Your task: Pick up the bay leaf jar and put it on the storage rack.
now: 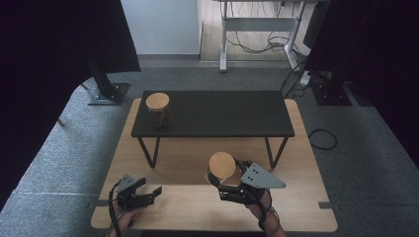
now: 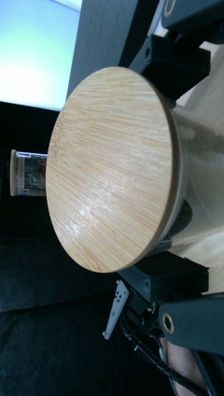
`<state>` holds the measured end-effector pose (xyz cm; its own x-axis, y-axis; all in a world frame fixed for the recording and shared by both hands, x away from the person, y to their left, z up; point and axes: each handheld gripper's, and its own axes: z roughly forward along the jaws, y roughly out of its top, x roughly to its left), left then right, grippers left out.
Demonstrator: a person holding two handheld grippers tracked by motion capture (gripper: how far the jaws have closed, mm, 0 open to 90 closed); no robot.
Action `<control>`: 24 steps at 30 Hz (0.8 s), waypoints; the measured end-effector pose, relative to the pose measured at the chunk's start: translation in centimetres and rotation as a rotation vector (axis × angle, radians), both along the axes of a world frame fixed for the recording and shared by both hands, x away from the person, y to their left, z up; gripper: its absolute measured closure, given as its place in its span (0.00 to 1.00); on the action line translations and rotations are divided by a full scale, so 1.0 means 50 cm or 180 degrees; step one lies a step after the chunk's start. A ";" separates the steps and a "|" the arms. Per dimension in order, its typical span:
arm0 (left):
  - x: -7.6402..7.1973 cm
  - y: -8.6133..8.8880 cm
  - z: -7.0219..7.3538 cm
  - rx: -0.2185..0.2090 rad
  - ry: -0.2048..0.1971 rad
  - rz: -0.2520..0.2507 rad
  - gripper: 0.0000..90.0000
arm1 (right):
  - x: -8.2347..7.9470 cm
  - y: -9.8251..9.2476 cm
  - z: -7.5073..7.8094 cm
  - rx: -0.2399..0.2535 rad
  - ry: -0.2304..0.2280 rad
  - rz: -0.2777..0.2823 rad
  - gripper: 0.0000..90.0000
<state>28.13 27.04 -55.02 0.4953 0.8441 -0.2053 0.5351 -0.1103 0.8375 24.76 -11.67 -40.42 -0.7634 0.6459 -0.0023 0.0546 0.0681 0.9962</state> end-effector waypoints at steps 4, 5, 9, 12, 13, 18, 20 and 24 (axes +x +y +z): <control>0.000 0.000 0.000 -0.0016 0.0007 0.0005 0.16 | 0.000 0.000 0.007 -0.0006 -0.0030 0.0012 0.28; 0.001 0.000 0.000 -0.0010 0.0008 0.0002 0.16 | 0.000 0.001 0.009 -0.0007 -0.0031 0.0014 0.28; 0.001 0.000 0.000 -0.0008 0.0006 -0.0004 0.16 | 0.002 0.001 0.013 -0.0010 -0.0047 0.0012 0.28; 0.001 0.000 0.000 -0.0006 0.0006 -0.0009 0.16 | 0.003 0.001 0.015 -0.0012 -0.0051 0.0007 0.28; 0.001 0.000 0.000 -0.0008 0.0006 -0.0009 0.16 | 0.004 0.001 0.016 -0.0013 -0.0049 0.0006 0.28; 0.001 0.000 0.000 -0.0008 0.0013 -0.0011 0.16 | 0.005 0.000 0.022 -0.0022 -0.0074 0.0015 0.28; 0.001 0.000 0.000 -0.0007 0.0013 -0.0011 0.16 | 0.006 0.000 0.025 -0.0021 -0.0084 0.0013 0.28; 0.001 -0.001 0.000 0.0003 0.0014 -0.0015 0.16 | 0.008 0.001 0.031 -0.0044 -0.0095 0.0014 0.28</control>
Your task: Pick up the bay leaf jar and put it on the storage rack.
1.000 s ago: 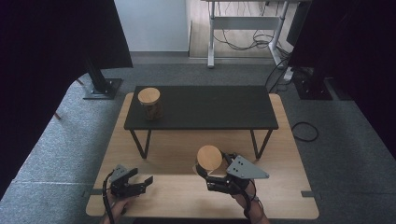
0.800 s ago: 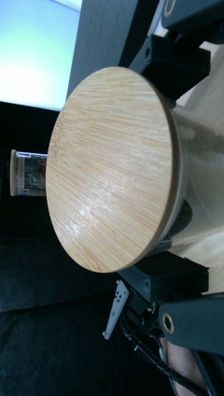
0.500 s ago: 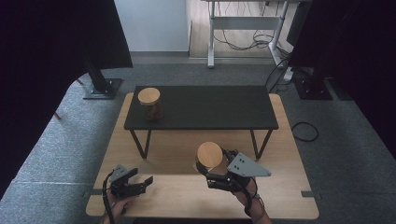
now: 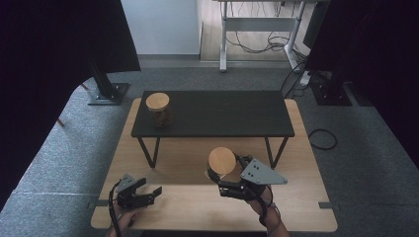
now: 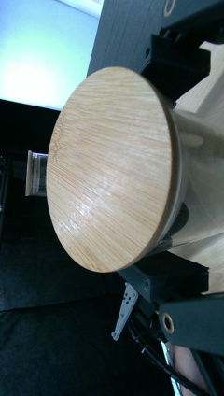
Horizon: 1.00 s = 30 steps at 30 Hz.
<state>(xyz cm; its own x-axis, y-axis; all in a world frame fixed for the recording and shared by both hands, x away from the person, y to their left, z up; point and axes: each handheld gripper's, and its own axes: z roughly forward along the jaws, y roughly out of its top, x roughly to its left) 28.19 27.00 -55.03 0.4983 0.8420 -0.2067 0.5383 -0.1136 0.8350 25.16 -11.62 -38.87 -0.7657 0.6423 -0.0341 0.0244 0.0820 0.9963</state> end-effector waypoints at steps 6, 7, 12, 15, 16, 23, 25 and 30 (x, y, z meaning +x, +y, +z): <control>0.000 0.000 0.000 0.0011 0.0001 -0.0003 0.16 | 0.005 0.001 0.012 -0.0012 -0.0031 -0.0018 0.28; 0.000 0.000 0.000 0.0011 0.0001 -0.0003 0.16 | 0.005 0.001 0.012 -0.0012 -0.0031 -0.0018 0.28; 0.000 0.000 0.000 0.0008 0.0001 -0.0008 0.16 | 0.009 -0.001 0.021 -0.0005 -0.0053 -0.0035 0.28; 0.000 0.000 0.000 0.0012 0.0001 -0.0013 0.16 | 0.011 -0.003 0.022 0.0010 -0.0051 -0.0048 0.28; 0.000 0.000 0.000 0.0014 0.0001 -0.0014 0.16 | 0.011 -0.004 0.022 0.0017 -0.0050 -0.0050 0.28; 0.000 -0.001 0.000 0.0028 -0.0004 -0.0018 0.16 | 0.017 -0.007 0.030 0.0016 -0.0062 -0.0038 0.28; 0.000 -0.001 0.000 0.0028 -0.0005 -0.0017 0.16 | 0.019 -0.008 0.034 0.0021 -0.0068 -0.0044 0.28; 0.000 -0.001 0.000 0.0020 0.0002 -0.0021 0.16 | 0.025 -0.008 0.045 0.0010 -0.0099 -0.0056 0.28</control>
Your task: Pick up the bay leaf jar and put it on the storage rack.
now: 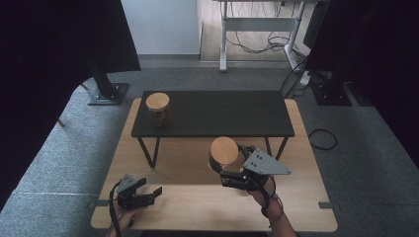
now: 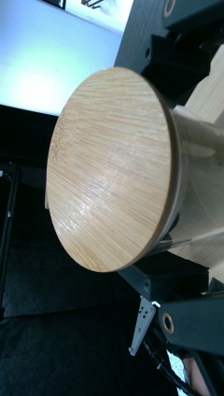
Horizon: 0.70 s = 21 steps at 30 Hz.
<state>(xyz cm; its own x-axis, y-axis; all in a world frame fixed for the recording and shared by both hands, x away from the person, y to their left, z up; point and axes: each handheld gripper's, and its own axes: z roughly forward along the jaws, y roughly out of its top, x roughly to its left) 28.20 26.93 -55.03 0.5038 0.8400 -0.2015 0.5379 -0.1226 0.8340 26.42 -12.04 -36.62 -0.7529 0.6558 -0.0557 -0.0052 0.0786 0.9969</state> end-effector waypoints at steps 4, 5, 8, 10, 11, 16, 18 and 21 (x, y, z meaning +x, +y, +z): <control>0.000 0.000 0.000 -0.0001 -0.0001 -0.0001 0.16 | 0.005 0.001 0.006 -0.0039 -0.0022 -0.0005 0.28; 0.000 0.000 0.000 0.0001 -0.0001 -0.0001 0.16 | 0.006 0.001 0.007 -0.0046 -0.0022 -0.0010 0.28; 0.000 0.000 0.000 0.0005 -0.0001 -0.0001 0.16 | 0.009 0.001 0.011 -0.0059 -0.0033 -0.0015 0.28; 0.000 0.000 0.000 0.0006 0.0000 -0.0002 0.16 | 0.011 0.001 0.014 -0.0061 -0.0041 -0.0008 0.28; 0.000 0.000 0.000 0.0006 0.0000 -0.0002 0.16 | 0.012 0.001 0.015 -0.0062 -0.0044 -0.0007 0.28; 0.000 0.000 0.000 0.0004 0.0000 -0.0004 0.16 | 0.017 0.002 0.021 -0.0054 -0.0063 -0.0009 0.28; 0.000 0.000 0.000 0.0003 0.0001 -0.0001 0.16 | 0.020 0.002 0.023 -0.0052 -0.0063 -0.0008 0.28; 0.000 0.000 0.000 0.0007 0.0000 -0.0003 0.16 | 0.023 0.004 0.029 -0.0065 -0.0067 -0.0009 0.28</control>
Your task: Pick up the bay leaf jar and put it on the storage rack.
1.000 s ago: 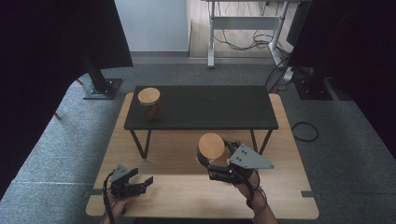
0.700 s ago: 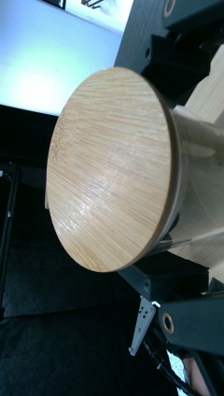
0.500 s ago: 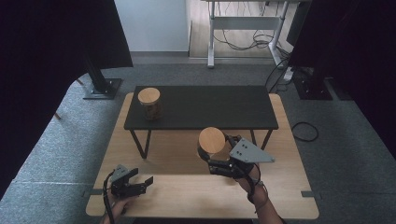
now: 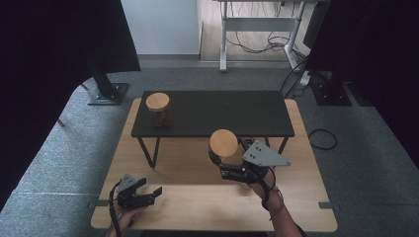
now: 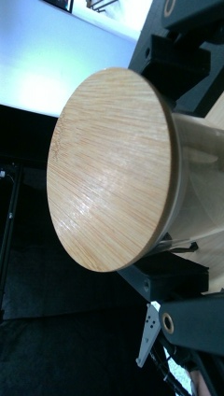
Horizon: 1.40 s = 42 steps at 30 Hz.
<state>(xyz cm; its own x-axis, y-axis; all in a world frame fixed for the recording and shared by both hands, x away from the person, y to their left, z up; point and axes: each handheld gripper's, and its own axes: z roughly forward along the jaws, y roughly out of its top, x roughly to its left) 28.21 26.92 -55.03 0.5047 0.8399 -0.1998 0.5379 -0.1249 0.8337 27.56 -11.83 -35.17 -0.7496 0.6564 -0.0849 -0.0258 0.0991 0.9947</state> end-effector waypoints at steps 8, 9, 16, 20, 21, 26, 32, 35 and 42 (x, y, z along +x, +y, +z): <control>0.000 0.000 0.000 0.0005 0.0003 0.0003 0.16 | 0.010 0.005 0.015 -0.0031 -0.0025 -0.0004 0.28; 0.000 0.000 0.000 0.0007 0.0002 0.0002 0.16 | 0.011 0.005 0.015 -0.0033 -0.0026 -0.0007 0.28; 0.000 0.000 0.000 0.0012 -0.0002 0.0006 0.16 | 0.018 0.007 0.019 -0.0025 -0.0030 -0.0017 0.28; 0.000 0.000 0.000 0.0009 0.0001 0.0005 0.16 | 0.024 0.007 0.023 -0.0016 -0.0032 -0.0026 0.28; 0.000 0.000 0.000 0.0010 -0.0001 0.0002 0.16 | 0.025 0.007 0.023 -0.0015 -0.0032 -0.0029 0.28; 0.000 0.000 0.000 0.0009 -0.0001 -0.0003 0.16 | 0.031 0.006 0.027 0.0005 -0.0042 -0.0035 0.28; 0.000 0.000 0.000 0.0010 -0.0001 -0.0005 0.16 | 0.038 0.007 0.031 -0.0009 -0.0053 -0.0043 0.28; 0.000 0.000 0.000 0.0011 0.0002 -0.0004 0.16 | 0.042 0.007 0.034 -0.0020 -0.0063 -0.0051 0.28; 0.001 0.000 0.000 0.0007 0.0001 -0.0005 0.16 | 0.055 0.008 0.043 -0.0045 -0.0080 -0.0078 0.28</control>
<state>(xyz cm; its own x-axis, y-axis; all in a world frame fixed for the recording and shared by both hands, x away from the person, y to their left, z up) 28.24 26.92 -55.02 0.5061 0.8394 -0.1982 0.5380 -0.1276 0.8333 30.30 -11.41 -32.99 -0.7308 0.6732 -0.1127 -0.0480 0.1140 0.9923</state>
